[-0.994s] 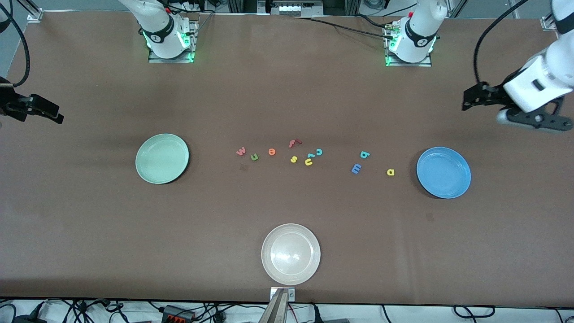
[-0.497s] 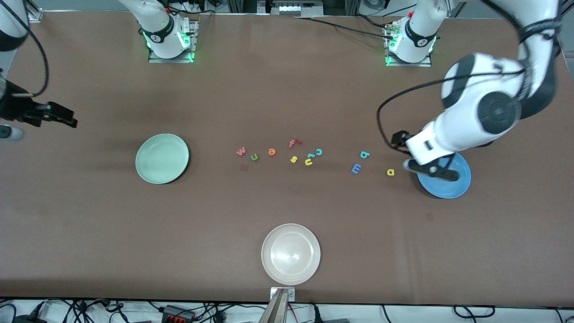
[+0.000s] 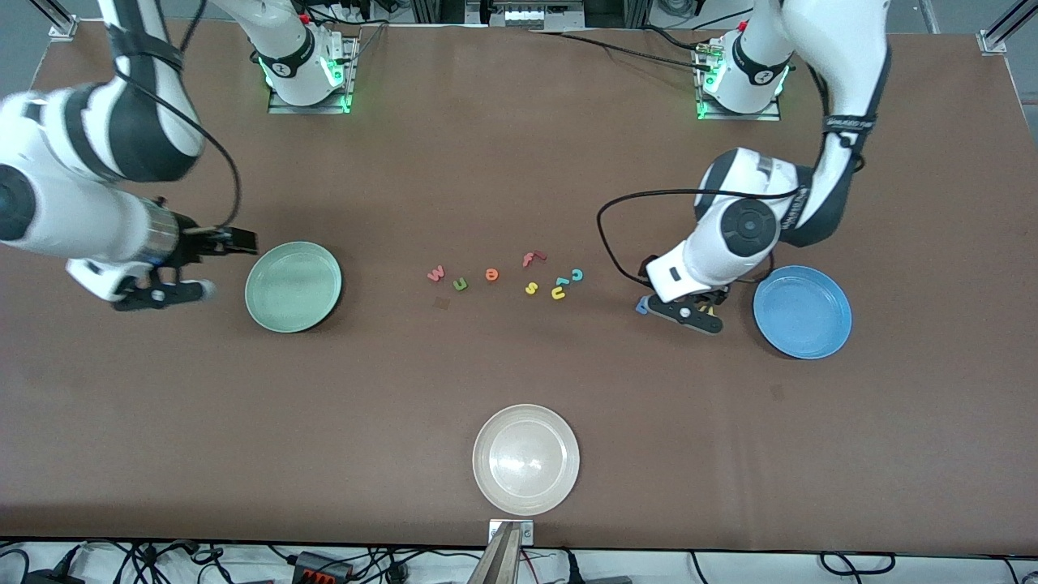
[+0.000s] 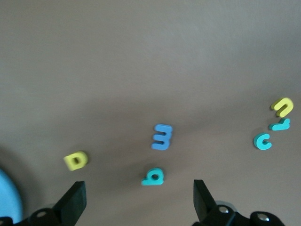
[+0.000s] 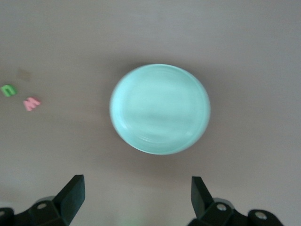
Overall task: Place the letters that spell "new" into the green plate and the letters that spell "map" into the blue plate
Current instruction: 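Move the left gripper to the blue m while the right gripper advances, then grasp the blue m and pink w with the left and right grippers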
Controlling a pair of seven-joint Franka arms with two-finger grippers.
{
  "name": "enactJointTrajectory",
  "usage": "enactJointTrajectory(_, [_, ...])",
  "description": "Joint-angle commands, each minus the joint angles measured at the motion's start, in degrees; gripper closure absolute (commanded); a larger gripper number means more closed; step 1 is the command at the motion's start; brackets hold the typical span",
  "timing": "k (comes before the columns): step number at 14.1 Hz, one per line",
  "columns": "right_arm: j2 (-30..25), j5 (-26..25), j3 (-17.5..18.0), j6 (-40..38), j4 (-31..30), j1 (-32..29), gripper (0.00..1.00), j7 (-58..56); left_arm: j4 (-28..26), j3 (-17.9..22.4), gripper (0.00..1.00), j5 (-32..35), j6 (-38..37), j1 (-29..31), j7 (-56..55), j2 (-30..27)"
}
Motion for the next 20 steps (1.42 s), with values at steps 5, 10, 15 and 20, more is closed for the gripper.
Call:
enactJointTrajectory(5, [7.73,2.83,-0.30,5.61,-0.08,9.79,0.00,7.49,-1.83,0.65,0.27,0.31,11.98,-2.73,0.71,7.28])
enactJointTrajectory(10, [10.46,3.11,-0.30,16.93,-5.35,17.10,0.00,25.41,-1.83,0.65,0.42,0.40,17.43,-2.82,0.88,10.36])
enactJointTrajectory(15, [15.29,4.67,-0.21,23.10,-5.35,20.53,0.07,45.45,-2.01,0.74,0.87,0.48,16.83,-2.74,1.06,9.75])
enactJointTrajectory(20, [17.67,12.42,-0.30,28.72,-6.75,22.47,0.24,49.61,0.44,2.05,0.94,0.57,3.59,0.32,4.82,2.65])
